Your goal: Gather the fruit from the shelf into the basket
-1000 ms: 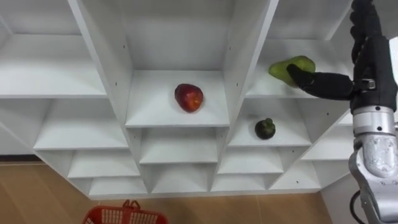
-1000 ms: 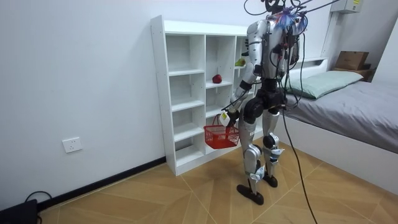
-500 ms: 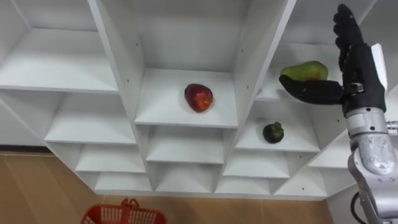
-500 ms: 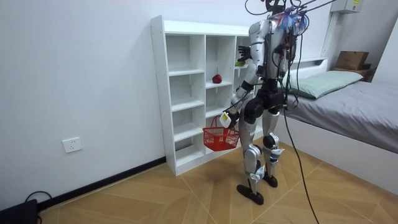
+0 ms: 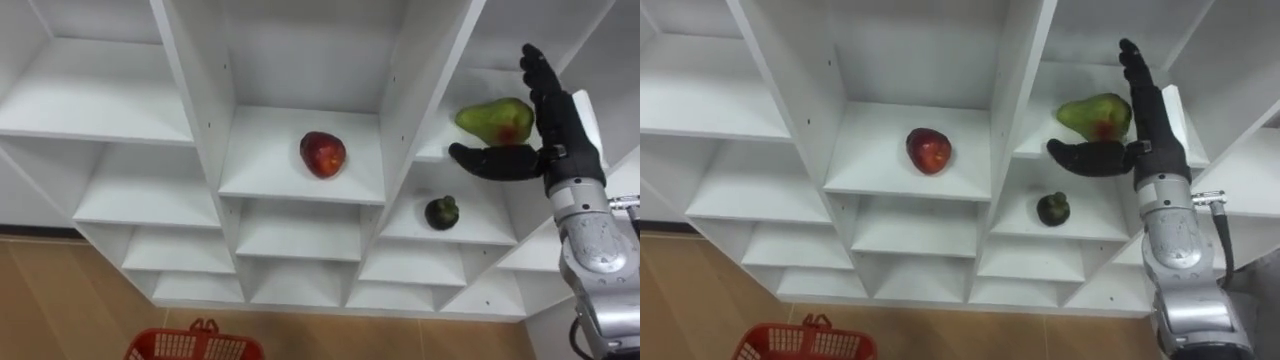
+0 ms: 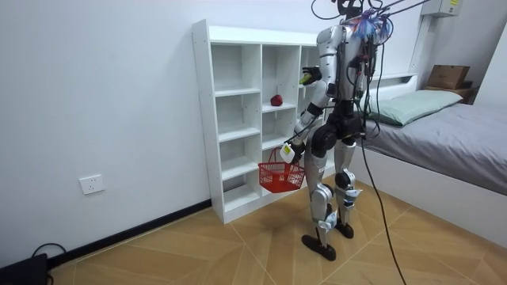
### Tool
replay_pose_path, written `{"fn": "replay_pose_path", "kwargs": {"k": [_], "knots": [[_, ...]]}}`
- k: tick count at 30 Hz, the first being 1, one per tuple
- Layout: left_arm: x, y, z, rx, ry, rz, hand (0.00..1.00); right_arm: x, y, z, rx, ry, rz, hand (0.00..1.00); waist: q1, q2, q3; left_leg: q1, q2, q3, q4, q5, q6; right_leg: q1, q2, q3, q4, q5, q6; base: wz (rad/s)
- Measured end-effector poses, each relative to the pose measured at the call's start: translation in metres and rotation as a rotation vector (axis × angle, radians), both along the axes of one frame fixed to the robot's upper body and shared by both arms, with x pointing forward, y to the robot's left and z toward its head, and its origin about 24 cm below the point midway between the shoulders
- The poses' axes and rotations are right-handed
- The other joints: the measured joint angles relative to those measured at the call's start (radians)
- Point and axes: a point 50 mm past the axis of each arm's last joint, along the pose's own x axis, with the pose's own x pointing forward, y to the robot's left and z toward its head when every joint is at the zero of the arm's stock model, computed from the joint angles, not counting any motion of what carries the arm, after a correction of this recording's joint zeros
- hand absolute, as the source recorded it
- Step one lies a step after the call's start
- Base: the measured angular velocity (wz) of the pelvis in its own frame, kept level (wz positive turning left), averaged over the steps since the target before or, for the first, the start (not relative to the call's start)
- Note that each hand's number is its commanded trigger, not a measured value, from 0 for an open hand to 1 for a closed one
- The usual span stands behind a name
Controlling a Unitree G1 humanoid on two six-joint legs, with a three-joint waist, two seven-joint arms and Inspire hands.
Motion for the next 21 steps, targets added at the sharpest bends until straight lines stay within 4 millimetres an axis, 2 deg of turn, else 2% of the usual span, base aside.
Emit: {"fn": "replay_pose_path", "kwargs": {"k": [13,21], "knots": [[0.002,0.002,0.003,0.007,-0.017,-0.005,1.00,0.005,-0.009,0.001,0.002,0.019,-0.015,0.00,-0.001,-0.007,-0.0028,-0.006,-0.001,-0.012,0.006,0.000,0.000,-0.002,-0.001,-0.003,0.001,0.000,0.000,0.00],[0.004,0.002,0.003,0.005,-0.024,-0.007,1.00,0.005,-0.011,-0.001,0.006,0.029,-0.019,0.00,-0.002,-0.004,-0.0015,-0.006,-0.001,-0.014,0.006,0.000,0.000,0.000,-0.001,-0.004,0.003,0.000,0.000,0.00]]}}
